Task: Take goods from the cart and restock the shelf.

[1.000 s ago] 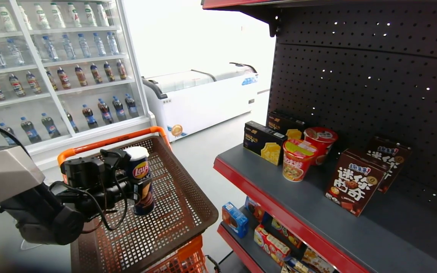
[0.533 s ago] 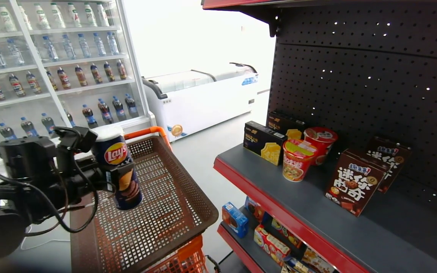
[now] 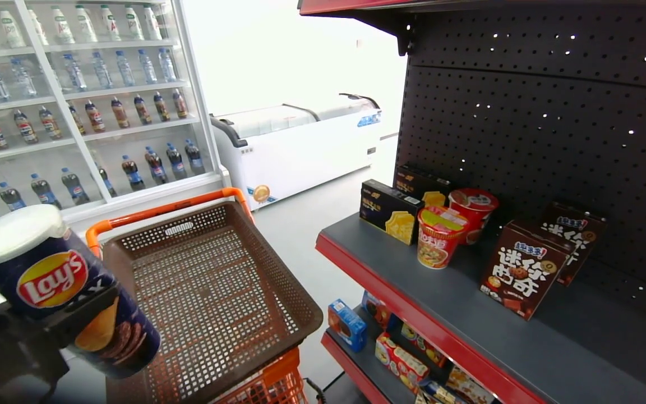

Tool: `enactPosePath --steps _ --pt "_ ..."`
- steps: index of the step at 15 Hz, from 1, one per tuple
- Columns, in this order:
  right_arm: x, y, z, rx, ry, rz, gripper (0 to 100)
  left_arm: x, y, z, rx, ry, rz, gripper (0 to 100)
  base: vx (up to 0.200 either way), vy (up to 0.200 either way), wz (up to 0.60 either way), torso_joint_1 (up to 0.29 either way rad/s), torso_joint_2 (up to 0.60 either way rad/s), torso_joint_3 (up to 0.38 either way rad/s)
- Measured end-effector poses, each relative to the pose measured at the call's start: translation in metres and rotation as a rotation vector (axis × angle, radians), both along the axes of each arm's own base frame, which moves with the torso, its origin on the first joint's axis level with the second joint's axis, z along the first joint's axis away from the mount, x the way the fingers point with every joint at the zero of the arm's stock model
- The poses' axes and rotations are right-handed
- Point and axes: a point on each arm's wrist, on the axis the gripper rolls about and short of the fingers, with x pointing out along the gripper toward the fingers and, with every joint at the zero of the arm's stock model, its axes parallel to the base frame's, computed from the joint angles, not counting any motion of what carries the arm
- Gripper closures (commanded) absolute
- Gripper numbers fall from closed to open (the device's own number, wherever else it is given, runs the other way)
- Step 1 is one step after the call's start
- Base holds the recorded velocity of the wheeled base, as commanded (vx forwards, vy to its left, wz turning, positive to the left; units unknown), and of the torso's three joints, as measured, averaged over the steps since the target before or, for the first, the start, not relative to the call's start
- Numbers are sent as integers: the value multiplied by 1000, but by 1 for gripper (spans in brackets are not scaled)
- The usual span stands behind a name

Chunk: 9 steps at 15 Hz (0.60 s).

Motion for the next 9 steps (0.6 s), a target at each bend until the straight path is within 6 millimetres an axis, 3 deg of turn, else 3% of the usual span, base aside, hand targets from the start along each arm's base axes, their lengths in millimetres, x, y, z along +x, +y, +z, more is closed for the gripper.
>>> enactPosePath --steps 2,5,9 --pt "0 0 0 0 0 0 0 -31 -2 -3 -10 -68 -38 100 0 0 0 0 0 0" --pt "0 0 0 0 0 -1 0 -60 -2 -8 -4 -100 -33 100 0 0 0 0 0 0" --pt "0 0 0 0 -1 0 0 -93 -1 -10 3 -117 -17 100 0 0 -600 -1 2 2"
